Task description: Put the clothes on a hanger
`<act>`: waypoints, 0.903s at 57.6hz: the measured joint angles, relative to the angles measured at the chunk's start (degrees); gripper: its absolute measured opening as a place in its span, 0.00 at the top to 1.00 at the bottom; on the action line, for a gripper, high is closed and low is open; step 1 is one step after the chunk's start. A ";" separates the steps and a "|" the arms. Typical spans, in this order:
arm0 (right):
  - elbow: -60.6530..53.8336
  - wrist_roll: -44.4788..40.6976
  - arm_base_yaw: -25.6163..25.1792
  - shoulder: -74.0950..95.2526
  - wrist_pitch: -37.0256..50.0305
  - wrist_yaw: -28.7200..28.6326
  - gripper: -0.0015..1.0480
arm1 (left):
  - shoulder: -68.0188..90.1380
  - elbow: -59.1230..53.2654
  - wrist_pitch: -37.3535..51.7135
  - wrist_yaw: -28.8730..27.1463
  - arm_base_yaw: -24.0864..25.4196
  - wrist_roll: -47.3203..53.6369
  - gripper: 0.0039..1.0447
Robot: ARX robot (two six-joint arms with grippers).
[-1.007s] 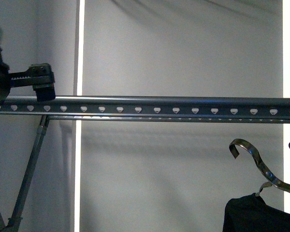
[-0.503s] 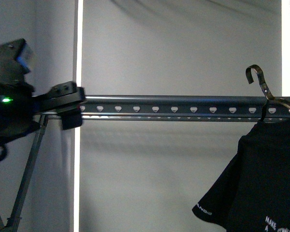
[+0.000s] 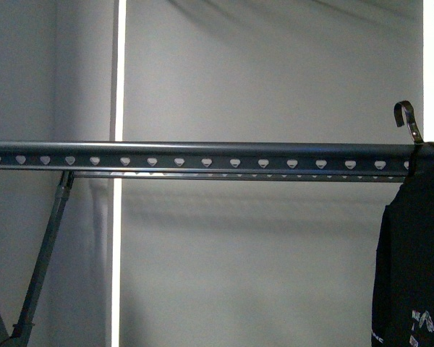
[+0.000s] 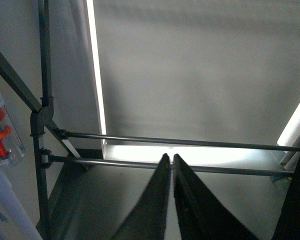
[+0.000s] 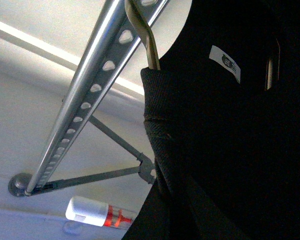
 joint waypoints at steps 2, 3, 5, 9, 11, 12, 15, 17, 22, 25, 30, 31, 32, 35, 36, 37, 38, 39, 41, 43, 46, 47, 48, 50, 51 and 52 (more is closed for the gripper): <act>0.79 0.02 0.00 0.61 -0.57 0.37 0.97 | -1.07 -1.40 0.37 0.37 0.39 0.00 0.98; 1.03 0.02 0.00 0.81 -0.79 0.63 0.97 | -1.40 -1.79 0.57 0.46 0.52 0.11 0.97; 1.57 0.02 0.02 1.25 -1.11 1.05 0.97 | -2.43 -3.04 0.96 0.79 0.87 0.22 0.97; 1.97 0.15 0.26 1.95 -1.42 1.53 0.97 | -4.33 -5.35 1.53 1.49 1.57 0.33 0.97; 1.97 0.17 0.46 2.23 -1.42 1.81 0.97 | -5.16 -6.45 1.66 1.81 1.86 0.33 0.97; 1.97 0.15 0.61 2.40 -1.42 2.03 0.97 | -5.73 -7.17 1.73 1.97 2.08 0.33 0.97; 1.95 0.13 1.27 3.06 -1.42 2.97 0.97 | -7.65 -9.49 1.88 2.51 2.73 0.35 0.97; 1.86 0.11 1.70 3.43 -1.40 3.45 0.97 | -8.79 -10.69 1.88 2.91 3.08 0.35 0.97; 0.09 -0.37 2.82 3.82 -0.63 4.72 0.97 | -11.78 -13.27 1.84 7.04 6.08 0.48 0.97; -0.85 -0.66 3.17 4.00 -0.24 5.14 0.97 | -12.94 -14.16 1.66 7.41 7.02 0.50 0.97; -2.71 -1.20 3.72 4.59 0.50 5.75 0.97 | -15.08 -15.61 1.05 7.37 7.89 0.50 0.97; -3.02 -1.31 3.82 4.81 0.81 5.75 0.97 | -15.80 -16.06 0.81 7.43 7.89 0.52 0.97; -3.26 -1.38 3.89 4.96 1.14 5.75 0.97 | -16.22 -16.33 0.63 7.50 7.89 0.52 0.97; -4.24 -2.03 4.13 5.11 2.32 6.16 0.97 | -18.14 -17.51 -0.24 7.58 7.89 0.52 0.97; -4.68 -2.38 4.17 5.11 2.64 6.21 0.97 | -18.84 -17.88 -0.59 7.56 7.89 0.52 0.97; -5.16 -2.80 4.22 5.03 3.02 6.25 0.97 | -19.28 -18.12 -0.85 7.56 7.89 0.52 0.97; -5.68 -3.32 4.28 4.94 3.41 6.47 0.97 | -19.82 -18.38 -1.14 7.52 7.89 0.52 0.97; -5.97 -3.78 4.35 4.87 3.61 6.71 0.96 | -20.15 -18.51 -1.31 7.54 7.89 0.52 0.97; -7.21 -5.55 4.63 4.39 4.22 8.11 0.89 | -21.33 -19.02 -1.92 7.56 7.89 0.52 0.97; -8.61 -6.99 4.96 3.78 4.61 9.92 0.84 | -22.21 -19.34 -2.40 7.56 7.89 0.52 0.97; -11.28 -10.82 5.49 2.45 5.97 13.22 0.76 | -23.69 -19.89 -3.37 7.56 7.89 0.52 0.97; -13.25 -13.73 5.86 1.38 7.76 15.72 0.71 | -24.39 -20.15 -3.85 7.56 7.89 0.52 0.97; -14.73 -15.41 6.10 0.44 9.42 17.44 0.68 | -24.98 -20.35 -4.22 7.56 7.89 0.52 0.97; -18.03 -18.43 6.47 -1.92 13.18 20.52 0.61 | -26.10 -20.74 -4.96 7.56 7.89 0.52 0.97; -19.74 -20.11 6.67 -3.41 15.21 22.01 0.57 | -26.64 -20.90 -5.33 7.56 7.89 0.52 0.97; -20.63 -21.33 6.75 -4.22 16.24 22.67 0.56 | -26.91 -20.96 -5.53 7.56 7.89 0.52 0.97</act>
